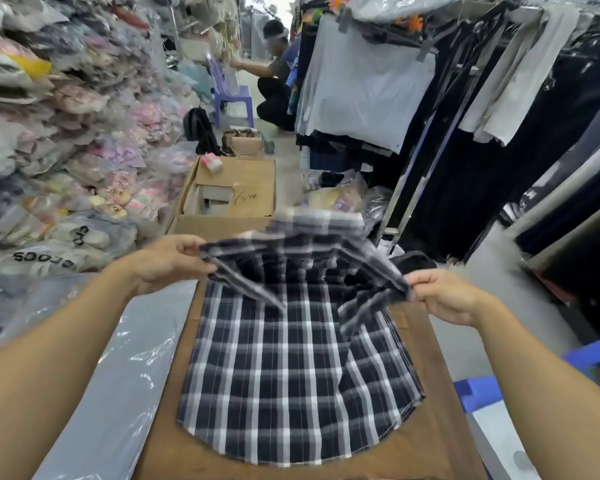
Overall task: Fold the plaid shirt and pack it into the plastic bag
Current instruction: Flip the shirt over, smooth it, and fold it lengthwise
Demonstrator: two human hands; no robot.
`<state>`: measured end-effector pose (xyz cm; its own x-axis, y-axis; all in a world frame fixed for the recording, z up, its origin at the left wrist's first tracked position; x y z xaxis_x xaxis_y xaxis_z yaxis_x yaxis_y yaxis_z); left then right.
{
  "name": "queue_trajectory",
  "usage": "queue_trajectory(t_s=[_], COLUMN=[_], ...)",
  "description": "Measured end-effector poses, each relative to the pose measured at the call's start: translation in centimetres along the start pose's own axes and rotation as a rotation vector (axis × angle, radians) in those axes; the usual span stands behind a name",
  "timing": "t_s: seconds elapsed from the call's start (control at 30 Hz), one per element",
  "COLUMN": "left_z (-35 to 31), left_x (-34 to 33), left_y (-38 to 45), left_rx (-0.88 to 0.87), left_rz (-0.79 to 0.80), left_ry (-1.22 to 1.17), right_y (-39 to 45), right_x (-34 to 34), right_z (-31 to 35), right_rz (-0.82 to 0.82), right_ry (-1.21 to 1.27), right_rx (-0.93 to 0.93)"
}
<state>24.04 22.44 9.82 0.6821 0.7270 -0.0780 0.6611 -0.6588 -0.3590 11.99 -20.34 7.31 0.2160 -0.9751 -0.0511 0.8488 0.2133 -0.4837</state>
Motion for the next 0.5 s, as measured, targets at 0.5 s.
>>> queue_trajectory(t_s=[0.5], left_z=[15.9], left_x=[-2.0], left_y=[-4.3], left_rx=[0.352], left_rz=[-0.293], left_ry=[-0.124], right_y=[-1.9], right_x=[-1.7], right_z=[-11.5], right_rz=[-0.253], right_ry=[0.026], right_rx=[-0.313])
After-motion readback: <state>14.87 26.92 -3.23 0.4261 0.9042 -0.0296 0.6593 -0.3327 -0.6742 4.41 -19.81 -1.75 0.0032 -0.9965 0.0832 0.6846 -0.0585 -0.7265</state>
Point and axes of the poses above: each hand's wrist, its own y-axis towards the middle knuckle, its own x-axis out of the back of the hand, z = x × y, the point moved 9 cm from there along y, towards the middle knuckle, and after that the axes turned 13 degrees about z, right-handed, at the moved point
